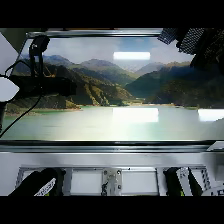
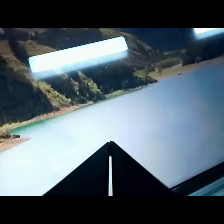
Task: Fold the clothes and pants, and hang the long-sleeved shirts on hangers.
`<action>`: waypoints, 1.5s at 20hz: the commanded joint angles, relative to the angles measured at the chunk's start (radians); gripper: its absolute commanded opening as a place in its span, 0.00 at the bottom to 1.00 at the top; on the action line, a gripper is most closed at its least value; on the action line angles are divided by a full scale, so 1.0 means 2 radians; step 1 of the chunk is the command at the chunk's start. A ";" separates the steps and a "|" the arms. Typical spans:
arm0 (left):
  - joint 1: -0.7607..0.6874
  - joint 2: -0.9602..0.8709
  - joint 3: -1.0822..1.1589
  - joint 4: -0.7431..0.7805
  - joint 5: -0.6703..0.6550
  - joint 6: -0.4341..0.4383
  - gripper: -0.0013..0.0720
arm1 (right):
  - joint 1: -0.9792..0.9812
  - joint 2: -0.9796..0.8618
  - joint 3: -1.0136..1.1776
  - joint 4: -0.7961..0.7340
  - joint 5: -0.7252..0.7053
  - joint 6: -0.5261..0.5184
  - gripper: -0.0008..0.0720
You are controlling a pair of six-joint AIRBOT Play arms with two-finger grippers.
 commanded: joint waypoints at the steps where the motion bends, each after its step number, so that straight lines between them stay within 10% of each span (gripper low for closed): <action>1: 0.000 0.000 0.000 0.000 -0.002 0.000 0.03 | 0.138 -0.009 -0.007 -0.101 0.096 -0.016 0.52; 11: 0.000 0.000 0.000 -0.002 -0.003 0.000 0.03 | 0.607 -0.006 -0.213 -0.298 0.011 0.042 0.52; 20: 0.000 0.000 0.000 -0.001 -0.001 0.000 0.03 | 0.673 -0.012 -0.239 -0.302 -0.013 0.041 0.52; 23: 0.000 0.000 0.000 -0.001 -0.001 0.000 0.03 | 0.673 -0.012 -0.239 -0.302 -0.012 0.041 0.04; 30: 0.000 0.000 0.000 -0.001 -0.001 0.000 0.03 | 0.673 -0.012 -0.239 -0.301 -0.012 0.041 0.04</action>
